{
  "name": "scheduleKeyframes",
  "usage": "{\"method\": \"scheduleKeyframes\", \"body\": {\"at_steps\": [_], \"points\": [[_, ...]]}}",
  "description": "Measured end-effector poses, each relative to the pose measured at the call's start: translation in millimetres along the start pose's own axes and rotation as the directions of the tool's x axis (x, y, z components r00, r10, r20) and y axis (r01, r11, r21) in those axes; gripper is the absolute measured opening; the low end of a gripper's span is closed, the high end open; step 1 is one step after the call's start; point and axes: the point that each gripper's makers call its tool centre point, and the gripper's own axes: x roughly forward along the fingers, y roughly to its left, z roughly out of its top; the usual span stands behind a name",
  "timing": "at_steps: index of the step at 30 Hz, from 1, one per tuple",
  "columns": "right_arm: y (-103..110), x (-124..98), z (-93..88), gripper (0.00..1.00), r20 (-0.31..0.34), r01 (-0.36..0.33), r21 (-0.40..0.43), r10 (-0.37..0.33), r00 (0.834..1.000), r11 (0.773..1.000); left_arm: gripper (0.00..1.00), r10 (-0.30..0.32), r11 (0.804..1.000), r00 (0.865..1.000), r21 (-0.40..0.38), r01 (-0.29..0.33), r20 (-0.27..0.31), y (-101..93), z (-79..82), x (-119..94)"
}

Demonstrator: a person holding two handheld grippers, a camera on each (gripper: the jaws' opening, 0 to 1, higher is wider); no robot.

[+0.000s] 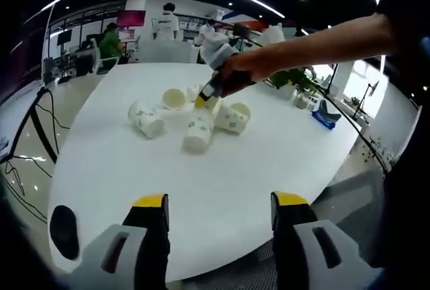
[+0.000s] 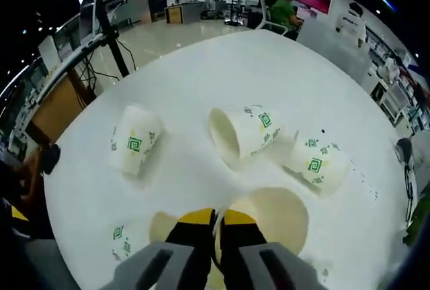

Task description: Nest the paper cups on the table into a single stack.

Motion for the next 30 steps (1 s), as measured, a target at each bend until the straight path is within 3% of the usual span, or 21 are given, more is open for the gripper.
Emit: {"method": "scheduleKeyframes", "body": {"at_steps": [18,24,30], "points": [[0.3,-31.1,30.5,0.0,0.1,0.017,-0.052,-0.012,0.995,0.998,0.62,-0.003,1.0,0.999,0.026,0.002,0.04,-5.3,10.7,-4.2],[-0.4,-37.0,28.1,0.0,0.109,0.021,-0.047,-0.016,0.994,0.999,0.61,-0.004,0.999,0.999,0.038,0.002,0.053,-10.3,14.5,-10.2],[7.2,-64.0,16.0,0.0,0.123,0.026,-0.056,-0.019,0.992,0.998,0.62,0.004,0.999,0.998,0.04,-0.007,0.064,-10.5,14.4,-16.6]]}}
